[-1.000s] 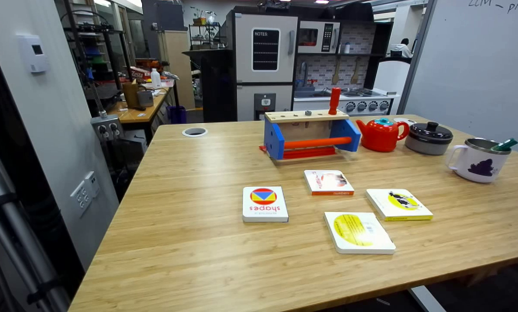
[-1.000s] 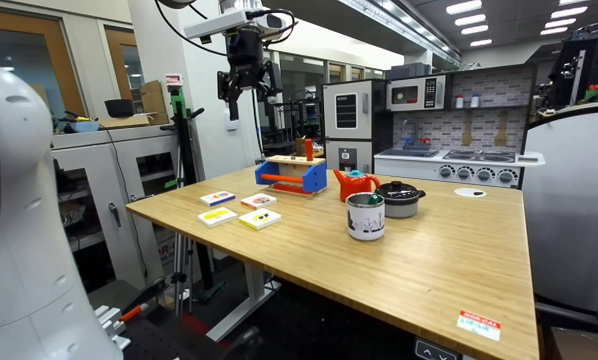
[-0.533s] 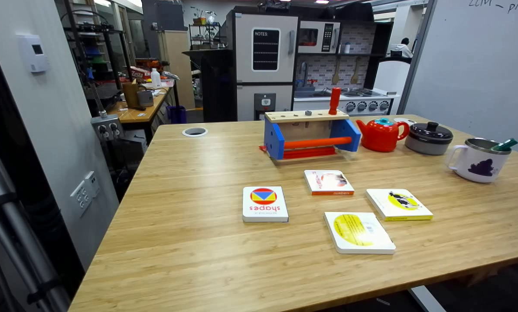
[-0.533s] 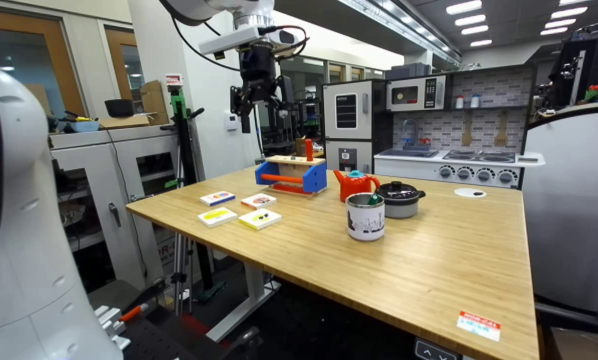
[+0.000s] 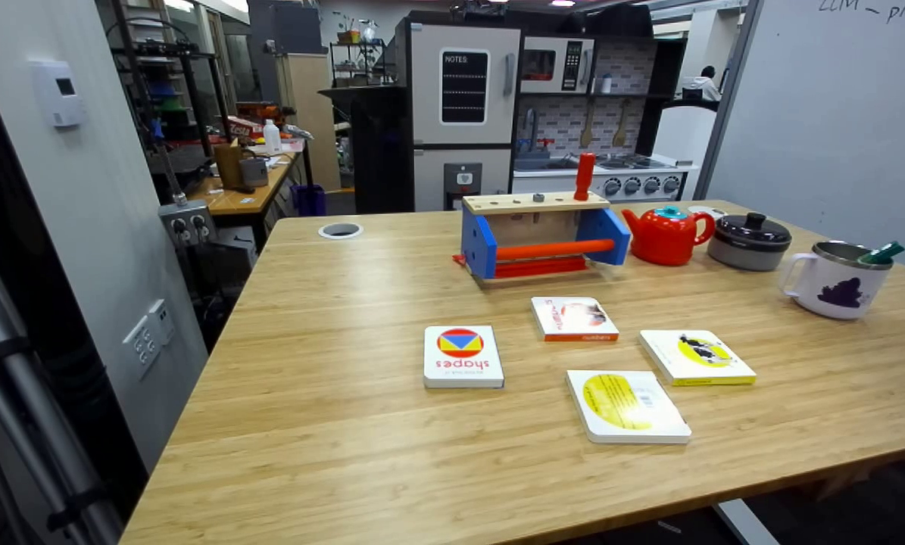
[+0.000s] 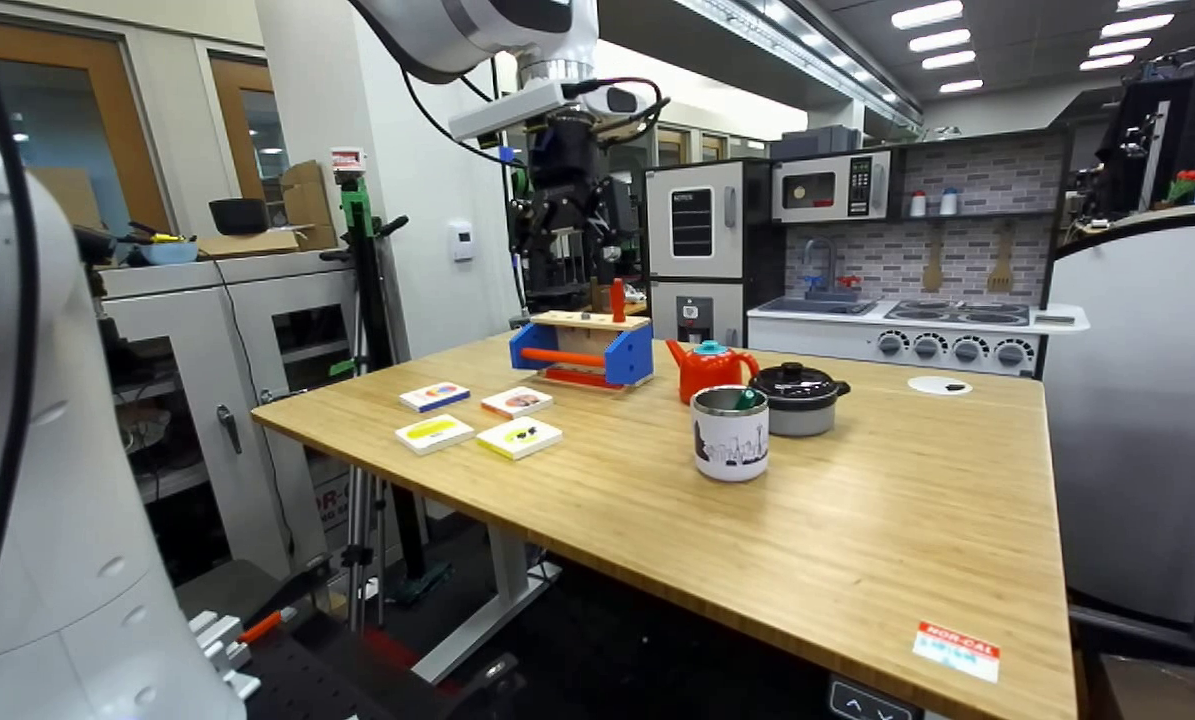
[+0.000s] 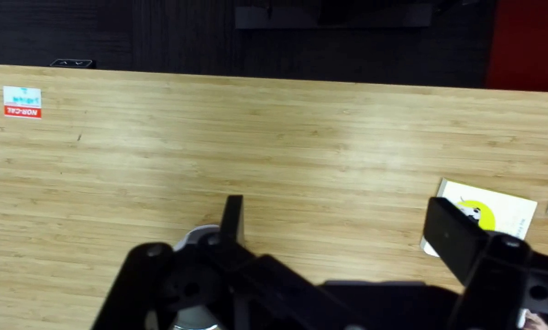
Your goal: Take the marker from the cup and put it on the table
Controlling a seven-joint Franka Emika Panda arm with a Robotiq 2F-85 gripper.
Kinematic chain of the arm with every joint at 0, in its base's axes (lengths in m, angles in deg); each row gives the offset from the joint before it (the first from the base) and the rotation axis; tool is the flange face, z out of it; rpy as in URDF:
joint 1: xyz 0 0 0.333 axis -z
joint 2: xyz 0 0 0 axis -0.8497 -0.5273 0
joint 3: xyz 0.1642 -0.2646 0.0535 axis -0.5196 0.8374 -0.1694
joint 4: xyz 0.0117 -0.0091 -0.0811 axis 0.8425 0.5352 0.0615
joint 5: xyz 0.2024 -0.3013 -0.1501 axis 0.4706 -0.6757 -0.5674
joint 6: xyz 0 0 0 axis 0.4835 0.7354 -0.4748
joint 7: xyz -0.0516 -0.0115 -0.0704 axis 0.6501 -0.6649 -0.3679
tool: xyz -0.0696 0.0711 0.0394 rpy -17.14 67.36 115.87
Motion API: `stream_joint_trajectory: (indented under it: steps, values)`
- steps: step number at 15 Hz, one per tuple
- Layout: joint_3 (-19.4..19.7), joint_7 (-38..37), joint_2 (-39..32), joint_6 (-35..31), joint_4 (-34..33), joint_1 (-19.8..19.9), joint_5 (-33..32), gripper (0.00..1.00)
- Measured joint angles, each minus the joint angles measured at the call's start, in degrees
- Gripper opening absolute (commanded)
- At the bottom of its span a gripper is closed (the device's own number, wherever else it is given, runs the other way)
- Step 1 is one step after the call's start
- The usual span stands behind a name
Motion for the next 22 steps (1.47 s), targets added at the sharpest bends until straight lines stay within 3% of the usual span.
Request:
stream_joint_trajectory:
  steps: [14, 22]
  values:
    - [3.56, -0.58, -7.80, -4.13, -6.49, 3.25, -0.08, 1.00]
    - [3.55, -0.57, -7.97, -4.10, -6.56, 3.16, -0.07, 1.00]
